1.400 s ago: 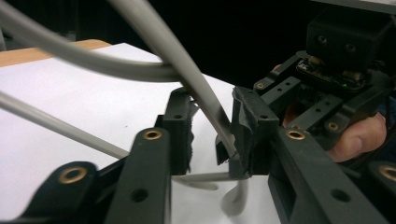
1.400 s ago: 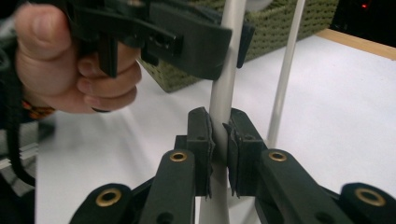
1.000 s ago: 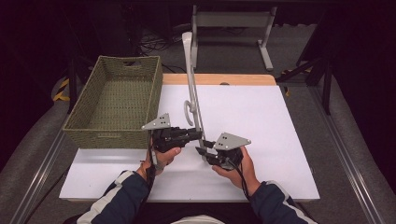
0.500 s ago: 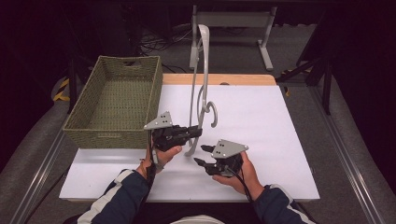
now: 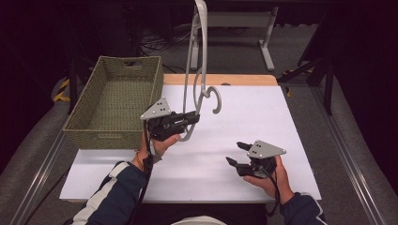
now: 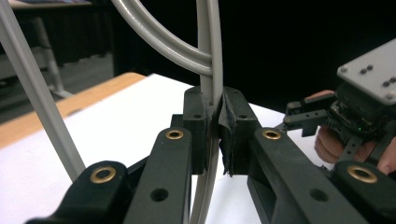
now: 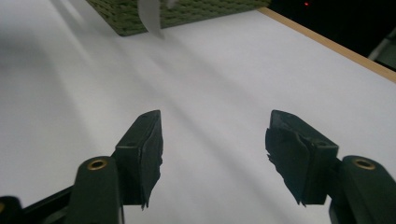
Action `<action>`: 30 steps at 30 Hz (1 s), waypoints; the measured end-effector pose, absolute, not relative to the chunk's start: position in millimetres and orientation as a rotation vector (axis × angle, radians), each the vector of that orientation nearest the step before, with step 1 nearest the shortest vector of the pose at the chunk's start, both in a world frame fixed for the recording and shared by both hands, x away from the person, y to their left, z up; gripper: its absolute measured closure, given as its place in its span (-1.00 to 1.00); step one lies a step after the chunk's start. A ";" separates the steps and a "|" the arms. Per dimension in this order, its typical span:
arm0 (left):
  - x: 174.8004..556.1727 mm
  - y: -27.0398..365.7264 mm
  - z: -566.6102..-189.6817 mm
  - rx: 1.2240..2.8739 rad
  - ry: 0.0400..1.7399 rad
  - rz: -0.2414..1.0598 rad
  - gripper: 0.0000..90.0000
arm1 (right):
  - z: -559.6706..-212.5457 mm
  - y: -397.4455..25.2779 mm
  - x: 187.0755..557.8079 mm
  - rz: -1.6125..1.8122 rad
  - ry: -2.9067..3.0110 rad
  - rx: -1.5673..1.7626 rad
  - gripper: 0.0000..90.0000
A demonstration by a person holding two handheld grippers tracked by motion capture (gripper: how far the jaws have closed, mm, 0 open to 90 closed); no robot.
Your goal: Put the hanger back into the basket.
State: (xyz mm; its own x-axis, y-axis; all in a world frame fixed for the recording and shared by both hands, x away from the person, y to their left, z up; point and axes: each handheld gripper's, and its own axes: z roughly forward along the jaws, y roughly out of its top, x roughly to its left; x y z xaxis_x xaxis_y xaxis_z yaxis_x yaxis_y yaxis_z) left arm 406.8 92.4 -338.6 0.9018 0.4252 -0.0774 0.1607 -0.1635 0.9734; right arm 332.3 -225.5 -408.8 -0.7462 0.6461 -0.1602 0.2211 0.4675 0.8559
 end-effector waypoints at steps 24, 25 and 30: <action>416.1 139.8 -279.8 1.707 0.517 0.486 0.82 | -414.6 -241.9 338.2 1.192 2.166 0.768 -0.39; 415.9 143.0 -277.6 1.706 0.517 0.493 0.82 | -414.9 -241.7 338.3 1.193 2.170 0.769 -0.40; 417.0 156.6 -273.2 1.709 0.547 0.525 0.82 | -416.8 -240.5 339.1 1.182 2.182 0.765 -0.40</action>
State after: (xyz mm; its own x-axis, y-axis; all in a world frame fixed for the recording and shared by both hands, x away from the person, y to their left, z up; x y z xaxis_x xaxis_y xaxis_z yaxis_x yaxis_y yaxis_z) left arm 417.0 156.6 -273.2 0.7871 0.6146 0.0524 0.0782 -0.1836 0.9799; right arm 339.1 -240.5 -416.8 -0.6942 0.6952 -0.1864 0.2236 0.4544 0.8623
